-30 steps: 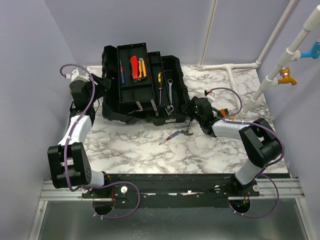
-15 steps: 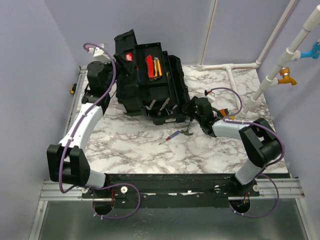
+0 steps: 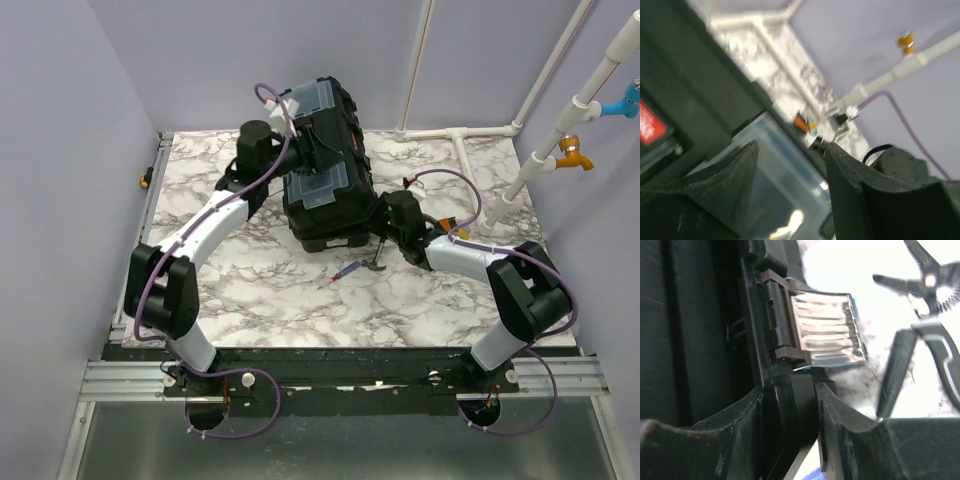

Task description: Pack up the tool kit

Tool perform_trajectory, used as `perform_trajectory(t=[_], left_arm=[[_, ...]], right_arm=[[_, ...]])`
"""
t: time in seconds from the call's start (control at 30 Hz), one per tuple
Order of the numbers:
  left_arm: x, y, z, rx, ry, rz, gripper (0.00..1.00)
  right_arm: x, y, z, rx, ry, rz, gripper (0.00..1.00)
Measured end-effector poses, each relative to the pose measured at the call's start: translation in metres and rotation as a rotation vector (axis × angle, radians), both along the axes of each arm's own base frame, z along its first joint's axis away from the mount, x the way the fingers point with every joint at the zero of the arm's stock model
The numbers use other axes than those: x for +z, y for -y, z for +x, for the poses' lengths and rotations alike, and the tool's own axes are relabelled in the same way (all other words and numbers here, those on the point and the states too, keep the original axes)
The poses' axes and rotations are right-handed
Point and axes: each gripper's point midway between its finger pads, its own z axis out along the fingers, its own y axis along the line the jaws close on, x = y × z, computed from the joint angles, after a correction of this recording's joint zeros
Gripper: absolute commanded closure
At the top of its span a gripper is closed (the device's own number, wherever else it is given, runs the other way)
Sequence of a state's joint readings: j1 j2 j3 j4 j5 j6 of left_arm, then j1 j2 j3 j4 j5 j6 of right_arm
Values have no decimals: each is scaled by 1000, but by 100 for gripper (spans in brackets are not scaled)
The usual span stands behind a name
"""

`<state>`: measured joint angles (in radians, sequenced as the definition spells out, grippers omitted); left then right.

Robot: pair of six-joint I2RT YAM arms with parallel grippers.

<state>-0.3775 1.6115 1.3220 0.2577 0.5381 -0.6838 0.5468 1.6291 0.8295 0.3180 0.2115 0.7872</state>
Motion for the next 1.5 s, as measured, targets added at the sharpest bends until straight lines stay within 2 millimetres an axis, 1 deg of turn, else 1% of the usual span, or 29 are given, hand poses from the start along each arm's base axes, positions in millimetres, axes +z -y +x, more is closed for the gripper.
perform_trajectory(t=[0.03,0.07,0.1,0.17,0.33,0.37,0.4,0.47,0.53,0.6,0.7,0.77,0.8,0.83,0.87,0.93,1.0,1.03,1.07,1.1,1.17,1.2,1.27,1.33,1.4,1.5], left_arm=[[-20,6,0,-21,-65,16,43],[-31,12,2,-36,-87,13,42],[-28,15,4,-42,-82,7,41],[-26,16,3,-52,-96,3,40],[-20,15,-5,-72,-131,26,29],[-18,13,-10,-72,-139,48,26],[-16,11,-13,-69,-146,58,23],[-15,4,-20,-49,-158,96,17],[-6,-8,-33,-14,-152,133,14],[6,-18,-42,15,-132,152,11],[27,-35,-60,68,-76,171,10],[34,-45,-70,95,-54,181,10],[32,-50,-75,112,-47,192,10],[29,-54,-78,126,-49,202,10],[23,-57,-79,135,-56,212,9],[5,-63,-80,159,-86,248,8],[-15,-68,-81,175,-126,282,6],[-29,-72,-82,186,-155,305,4],[-35,-74,-82,196,-166,317,1],[-44,-78,-82,213,-181,333,1],[-54,-84,-83,241,-198,354,1],[-58,-88,-83,261,-202,363,1],[-60,-94,-84,291,-203,373,2],[-61,-98,-82,314,-201,379,2],[-61,-100,-80,329,-201,384,2],[-64,-104,-77,351,-200,390,1]], right_arm=[[-3,-1,-5,3,-21,-3,58],[-8,0,-10,1,-56,1,58],[-13,2,-13,3,-77,-7,57],[-13,2,-20,10,-97,-15,57],[-4,4,-38,49,-121,-44,56],[-2,5,-40,57,-120,-49,52],[1,5,-43,65,-115,-53,51],[10,6,-48,89,-93,-61,45],[25,7,-52,112,-53,-57,40],[41,7,-54,129,-8,-48,39],[65,0,-56,173,62,-16,39],[75,-1,-56,180,89,0,39],[78,0,-56,179,95,3,39],[79,1,-56,172,97,4,30],[80,4,-56,161,96,1,26],[77,19,-54,85,71,-16,22],[74,36,-52,13,51,-36,22],[75,47,-50,-31,48,-44,22],[79,57,-48,-69,54,-48,22],[83,63,-48,-93,64,-49,22],[96,76,-45,-138,99,-43,22],[102,78,-45,-143,115,-37,23],[110,75,-44,-126,145,-29,23],[116,64,-42,-66,167,-17,23],[120,48,-39,12,172,-7,18],[131,18,-29,143,177,22,9]])
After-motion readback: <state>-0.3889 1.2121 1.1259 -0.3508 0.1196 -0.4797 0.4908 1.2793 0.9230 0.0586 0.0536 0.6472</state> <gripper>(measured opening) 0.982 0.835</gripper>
